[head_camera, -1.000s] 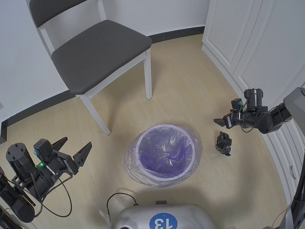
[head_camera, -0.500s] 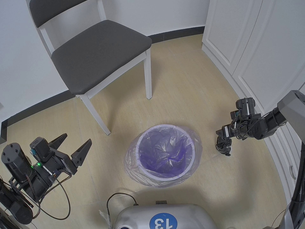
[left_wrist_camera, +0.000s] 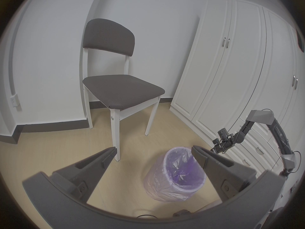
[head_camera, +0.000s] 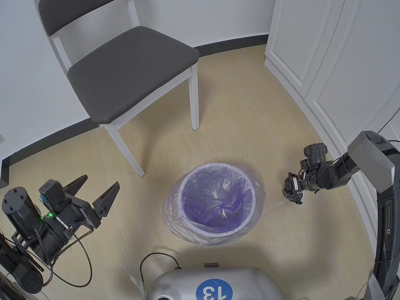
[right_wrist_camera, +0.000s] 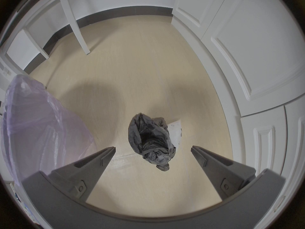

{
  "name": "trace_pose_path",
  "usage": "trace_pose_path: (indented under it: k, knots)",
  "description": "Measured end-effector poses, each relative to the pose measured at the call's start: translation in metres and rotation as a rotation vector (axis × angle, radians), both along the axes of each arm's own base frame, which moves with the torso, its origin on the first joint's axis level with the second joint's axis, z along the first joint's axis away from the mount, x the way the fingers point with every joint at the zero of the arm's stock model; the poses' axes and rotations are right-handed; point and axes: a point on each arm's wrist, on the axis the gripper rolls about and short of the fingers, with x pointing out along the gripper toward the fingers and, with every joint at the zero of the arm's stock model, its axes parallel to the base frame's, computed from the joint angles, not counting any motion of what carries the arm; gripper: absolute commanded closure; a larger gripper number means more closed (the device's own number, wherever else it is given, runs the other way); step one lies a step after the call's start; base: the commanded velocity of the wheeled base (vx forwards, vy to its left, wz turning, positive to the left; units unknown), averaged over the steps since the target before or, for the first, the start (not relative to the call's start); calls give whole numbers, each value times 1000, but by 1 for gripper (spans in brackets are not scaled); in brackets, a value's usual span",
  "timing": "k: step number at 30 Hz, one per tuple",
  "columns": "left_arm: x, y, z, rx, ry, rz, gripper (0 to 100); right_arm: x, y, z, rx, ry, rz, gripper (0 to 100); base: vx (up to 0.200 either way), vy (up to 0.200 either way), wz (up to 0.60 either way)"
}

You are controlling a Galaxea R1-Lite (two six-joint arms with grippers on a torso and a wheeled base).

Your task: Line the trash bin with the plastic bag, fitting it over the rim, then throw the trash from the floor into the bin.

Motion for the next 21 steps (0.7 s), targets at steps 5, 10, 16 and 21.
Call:
trace_pose_path:
  k: [5,10,16,21]
  knots:
    - [1,-1,-2,4,11,0,0,7,-3,-13,26,-1,-22,0,0,0,0]
    - [1,-1,-3,5,13,3,0,13,-3,-27,58,0,-53,0,0,0,0]
    - [1,-1,-2,6,9,0,0,16,-5,-38,68,-14,-64,0,0,0,0]
    - [1,-2,-3,7,14,-3,0,19,-5,-44,87,-63,-54,0,0,0,0]
